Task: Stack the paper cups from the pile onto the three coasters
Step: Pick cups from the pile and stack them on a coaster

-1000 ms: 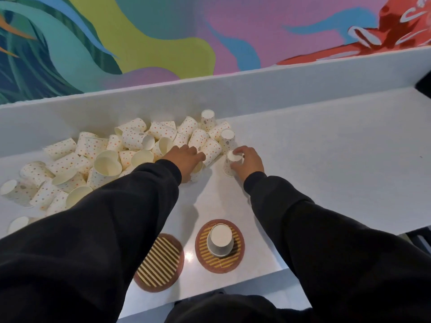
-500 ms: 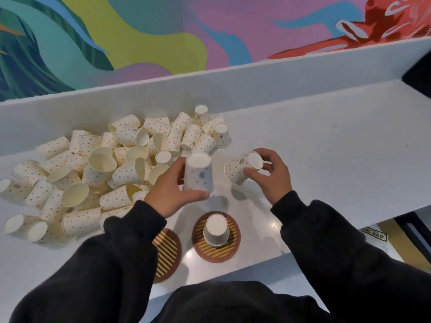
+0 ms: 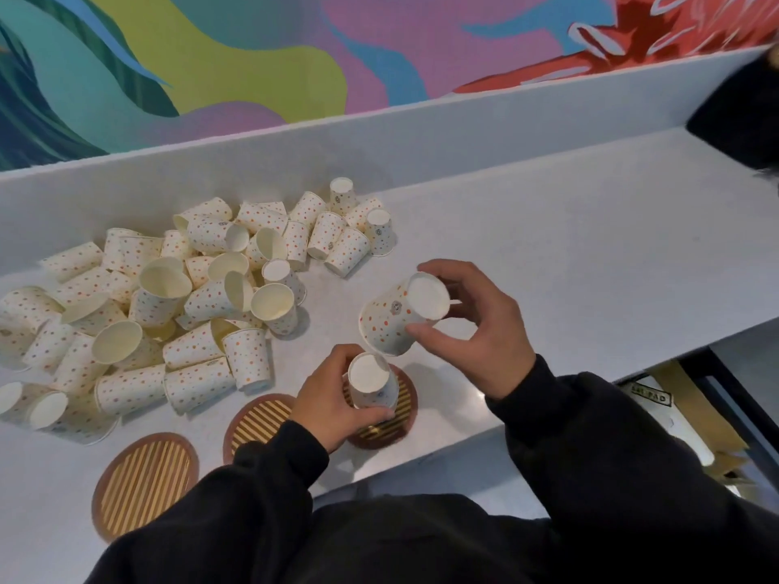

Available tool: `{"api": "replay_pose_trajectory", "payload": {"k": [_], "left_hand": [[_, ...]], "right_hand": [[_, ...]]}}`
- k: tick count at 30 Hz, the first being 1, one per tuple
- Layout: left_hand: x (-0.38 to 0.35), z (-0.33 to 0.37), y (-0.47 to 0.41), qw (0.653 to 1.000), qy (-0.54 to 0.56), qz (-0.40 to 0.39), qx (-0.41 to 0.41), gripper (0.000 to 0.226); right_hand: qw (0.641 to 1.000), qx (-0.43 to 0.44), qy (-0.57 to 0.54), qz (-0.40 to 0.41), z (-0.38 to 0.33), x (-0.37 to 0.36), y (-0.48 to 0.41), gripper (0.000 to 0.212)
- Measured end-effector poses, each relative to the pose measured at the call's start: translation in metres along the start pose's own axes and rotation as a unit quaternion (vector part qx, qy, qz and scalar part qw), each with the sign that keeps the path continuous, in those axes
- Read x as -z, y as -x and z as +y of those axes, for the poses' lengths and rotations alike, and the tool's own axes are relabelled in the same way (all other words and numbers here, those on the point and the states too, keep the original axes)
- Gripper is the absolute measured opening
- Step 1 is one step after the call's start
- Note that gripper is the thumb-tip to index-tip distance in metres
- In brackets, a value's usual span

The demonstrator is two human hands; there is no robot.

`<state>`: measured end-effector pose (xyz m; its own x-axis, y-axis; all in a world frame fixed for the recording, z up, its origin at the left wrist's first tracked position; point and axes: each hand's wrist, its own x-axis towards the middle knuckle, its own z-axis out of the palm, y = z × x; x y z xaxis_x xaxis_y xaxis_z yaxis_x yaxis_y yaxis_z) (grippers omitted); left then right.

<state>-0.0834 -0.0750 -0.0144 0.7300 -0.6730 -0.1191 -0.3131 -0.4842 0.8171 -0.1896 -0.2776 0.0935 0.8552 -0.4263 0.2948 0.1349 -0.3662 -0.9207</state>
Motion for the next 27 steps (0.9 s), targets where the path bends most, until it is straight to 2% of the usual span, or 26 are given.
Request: {"api": "replay_pose_trajectory", "payload": {"k": [11,16,21,27], "left_hand": [[-0.021,-0.024,-0.002,0.998,-0.038,-0.035,0.024,0.089],[-0.013,-0.019,0.003,0.999,-0.018,-0.031,-0.009,0.101],[-0.002,-0.015,0.009,0.997,-0.037,0.018,-0.071,0.086],[-0.01,-0.024,0.007,0.995,-0.07,0.005,-0.074,0.063]], "right_hand": [[0.99,-0.001,0.11,-0.082,0.042,-0.025,0.03,0.059],[0.988,0.02,0.124,-0.085,0.042,-0.026,0.027,0.059],[0.978,0.004,0.155,-0.14,0.053,-0.042,0.03,0.058],[0.964,-0.023,0.189,-0.184,0.079,-0.054,0.036,0.06]]}}
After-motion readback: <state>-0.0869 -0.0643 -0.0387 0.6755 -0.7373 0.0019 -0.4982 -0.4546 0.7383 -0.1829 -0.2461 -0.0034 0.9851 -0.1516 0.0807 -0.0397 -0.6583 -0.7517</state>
